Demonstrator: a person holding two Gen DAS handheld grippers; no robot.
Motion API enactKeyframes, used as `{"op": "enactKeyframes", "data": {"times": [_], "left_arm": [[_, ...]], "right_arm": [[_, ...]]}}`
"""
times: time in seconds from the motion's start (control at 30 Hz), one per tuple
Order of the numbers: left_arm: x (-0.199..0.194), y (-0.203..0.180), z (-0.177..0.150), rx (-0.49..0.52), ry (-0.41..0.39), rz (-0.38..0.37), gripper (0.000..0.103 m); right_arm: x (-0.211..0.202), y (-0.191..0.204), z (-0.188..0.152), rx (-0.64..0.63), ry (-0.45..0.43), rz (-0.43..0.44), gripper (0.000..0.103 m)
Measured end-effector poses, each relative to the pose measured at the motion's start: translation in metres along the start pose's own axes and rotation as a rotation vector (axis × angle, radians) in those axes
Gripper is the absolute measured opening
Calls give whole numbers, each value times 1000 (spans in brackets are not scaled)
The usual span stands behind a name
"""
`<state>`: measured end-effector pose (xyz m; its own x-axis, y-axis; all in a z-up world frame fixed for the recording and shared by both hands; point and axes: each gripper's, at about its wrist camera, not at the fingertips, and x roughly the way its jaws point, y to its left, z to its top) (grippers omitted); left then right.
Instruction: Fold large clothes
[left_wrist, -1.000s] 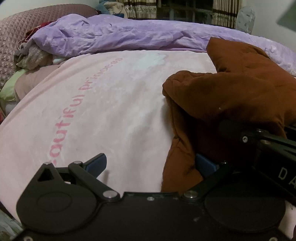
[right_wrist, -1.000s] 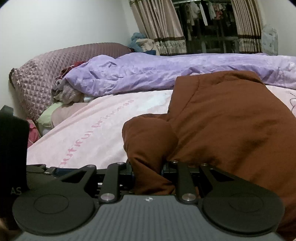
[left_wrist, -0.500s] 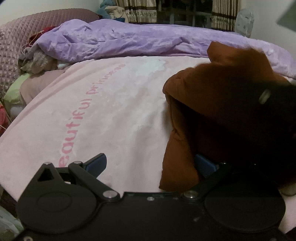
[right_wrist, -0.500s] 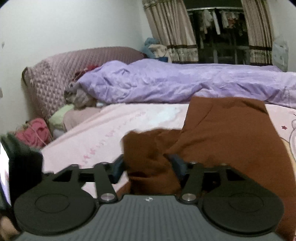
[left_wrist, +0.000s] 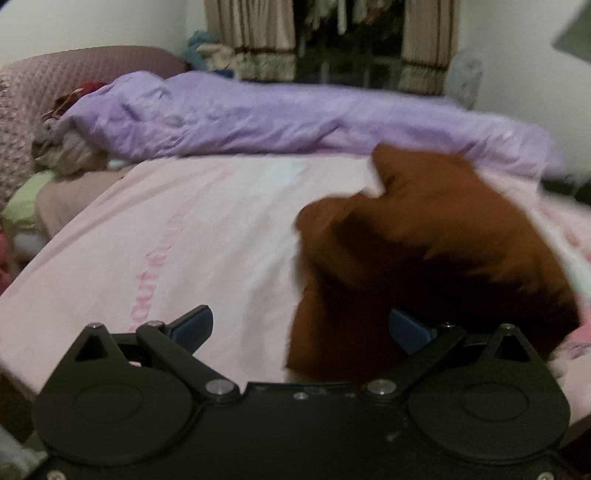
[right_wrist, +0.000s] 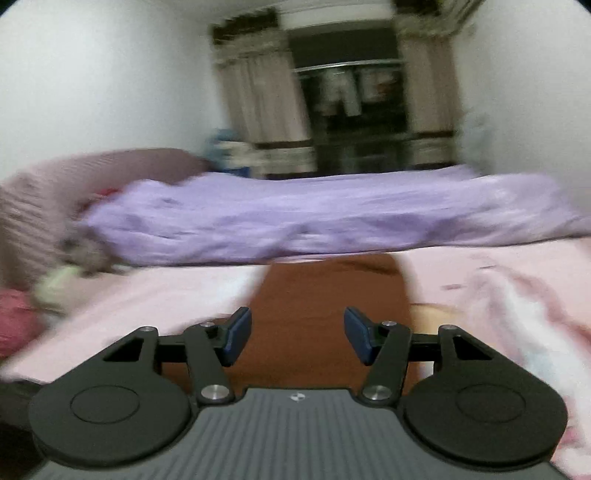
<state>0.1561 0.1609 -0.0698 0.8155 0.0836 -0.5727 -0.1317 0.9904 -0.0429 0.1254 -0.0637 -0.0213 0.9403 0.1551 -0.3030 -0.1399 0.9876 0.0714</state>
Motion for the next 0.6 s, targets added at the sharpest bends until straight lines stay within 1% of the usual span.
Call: {"op": "enactKeyframes", "data": {"times": [0.1,0.17,0.23,0.3,0.4,0.43,0.47,0.5,0.53,0.6], "left_arm": [[-10,-6,10,-17,-24,-45,103],[-13,-10,18,-24,-44,-85,103],[-8,-17,25,-19,-33,-132,103],[6,-25,31,-9,0,-162,103],[30,-37,34,24,52,-207,103],[35,-39,35,14,68,-206,103],[38,-39,35,-9,72,-209,103],[39,-38,36,-35,63,-220,103],[38,-35,36,-61,45,-232,103],[33,-32,38,-90,25,-244,103]], "right_arm": [[19,-16,-14,-33,45,-142,68],[28,-25,-21,-15,81,-180,68],[35,-35,-24,29,117,-188,68],[37,-39,-26,53,124,-192,67],[37,-37,-29,22,133,-211,67],[37,-39,-29,15,137,-217,67],[40,-38,-28,11,139,-220,67],[42,-38,-28,11,141,-221,67],[34,-43,-32,14,142,-221,67],[35,-46,-35,17,151,-225,67]]}}
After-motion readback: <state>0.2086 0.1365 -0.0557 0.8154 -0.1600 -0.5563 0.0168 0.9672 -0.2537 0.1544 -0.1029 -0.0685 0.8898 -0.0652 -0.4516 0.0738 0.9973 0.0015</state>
